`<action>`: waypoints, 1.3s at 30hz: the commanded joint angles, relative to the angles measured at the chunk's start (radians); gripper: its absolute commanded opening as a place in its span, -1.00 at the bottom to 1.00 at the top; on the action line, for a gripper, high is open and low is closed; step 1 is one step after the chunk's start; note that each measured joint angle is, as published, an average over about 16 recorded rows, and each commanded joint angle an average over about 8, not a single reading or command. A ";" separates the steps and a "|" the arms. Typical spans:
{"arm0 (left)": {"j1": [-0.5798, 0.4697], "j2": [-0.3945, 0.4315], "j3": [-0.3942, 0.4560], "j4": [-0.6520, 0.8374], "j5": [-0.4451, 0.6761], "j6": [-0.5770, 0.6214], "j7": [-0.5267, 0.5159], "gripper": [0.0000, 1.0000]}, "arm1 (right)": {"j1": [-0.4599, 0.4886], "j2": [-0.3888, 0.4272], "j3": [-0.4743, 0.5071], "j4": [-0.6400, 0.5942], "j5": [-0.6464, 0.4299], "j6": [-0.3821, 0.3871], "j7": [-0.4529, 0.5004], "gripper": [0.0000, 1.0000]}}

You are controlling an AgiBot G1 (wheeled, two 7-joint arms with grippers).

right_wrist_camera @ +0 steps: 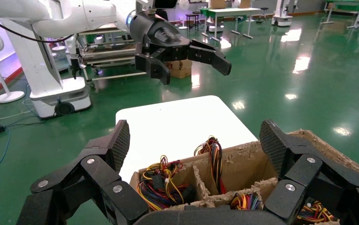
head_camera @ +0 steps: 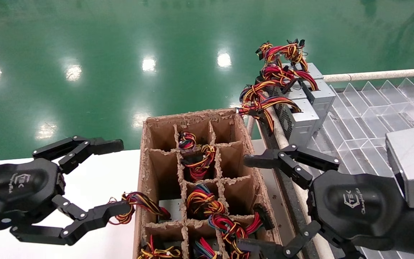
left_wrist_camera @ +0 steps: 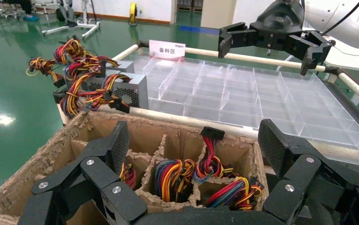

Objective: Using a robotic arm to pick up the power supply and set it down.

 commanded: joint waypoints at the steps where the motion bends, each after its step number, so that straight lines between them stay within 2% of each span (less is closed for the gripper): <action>1: 0.000 0.000 0.000 0.000 0.000 0.000 0.000 1.00 | 0.000 0.000 0.000 0.000 0.000 0.000 0.000 1.00; 12: 0.000 0.000 0.000 0.000 0.000 0.000 0.000 0.99 | 0.000 0.000 0.000 0.000 0.000 0.000 0.000 1.00; 20: 0.000 0.000 0.000 0.000 0.000 0.000 0.000 -0.97 | 0.001 0.007 0.001 0.004 -0.009 0.008 0.001 1.00; 24: 0.000 0.000 0.000 0.000 0.000 0.000 0.000 -1.00 | 0.016 0.033 -0.009 0.028 -0.083 0.053 0.011 1.00; 29: 0.000 0.000 0.000 0.000 0.000 0.000 0.000 -1.00 | 0.054 0.063 -0.055 0.058 -0.273 0.135 0.039 1.00; 32: 0.000 0.000 0.000 0.000 0.000 0.000 0.000 -1.00 | 0.080 0.062 -0.089 0.062 -0.373 0.159 0.062 1.00; 33: 0.000 0.000 0.000 0.000 0.000 0.000 0.000 -1.00 | 0.089 0.059 -0.099 0.063 -0.397 0.162 0.070 0.85; 39: 0.000 0.000 0.000 0.000 0.000 0.000 0.000 -1.00 | 0.139 0.030 -0.147 0.064 -0.493 0.152 0.106 -0.65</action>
